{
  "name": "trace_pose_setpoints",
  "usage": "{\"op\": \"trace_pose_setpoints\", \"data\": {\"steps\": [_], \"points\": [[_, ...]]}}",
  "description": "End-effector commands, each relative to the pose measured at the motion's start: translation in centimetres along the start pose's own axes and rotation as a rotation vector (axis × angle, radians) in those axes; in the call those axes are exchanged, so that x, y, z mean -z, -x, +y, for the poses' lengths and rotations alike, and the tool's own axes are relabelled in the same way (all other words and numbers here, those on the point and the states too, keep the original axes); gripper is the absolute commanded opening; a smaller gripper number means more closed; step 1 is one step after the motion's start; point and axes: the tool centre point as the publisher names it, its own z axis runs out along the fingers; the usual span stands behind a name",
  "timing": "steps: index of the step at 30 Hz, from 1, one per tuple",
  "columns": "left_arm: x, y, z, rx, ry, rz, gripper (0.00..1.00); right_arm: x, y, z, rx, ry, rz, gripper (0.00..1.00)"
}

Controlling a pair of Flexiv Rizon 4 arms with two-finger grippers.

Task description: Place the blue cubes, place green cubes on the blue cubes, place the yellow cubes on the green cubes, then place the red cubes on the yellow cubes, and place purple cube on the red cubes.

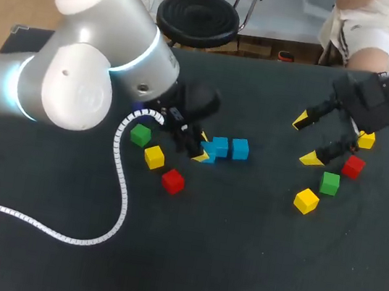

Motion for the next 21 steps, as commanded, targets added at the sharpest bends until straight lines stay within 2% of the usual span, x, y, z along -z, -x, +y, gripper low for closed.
{"op": "trace_pose_setpoints", "data": {"steps": [1,7,14,21], "points": [[0.9,-0.8,-0.2,0.01,0.02,0.01,0.0,0.0,0.0,0.1,0.001,-0.002,-0.002,1.0],[0.8,-1.4,0.4,0.008,0.027,0.011,0.0,0.0,0.0,0.1,0.001,-0.002,-0.002,1.0],[-0.6,-0.6,0.9,-0.042,-0.018,-0.028,0.0,0.0,0.0,0.1,0.001,-0.002,-0.002,1.0],[-1.1,-1.1,1.1,-0.03,-0.02,-0.019,0.0,0.0,0.0,0.1,0.001,-0.002,-0.002,1.0]]}}
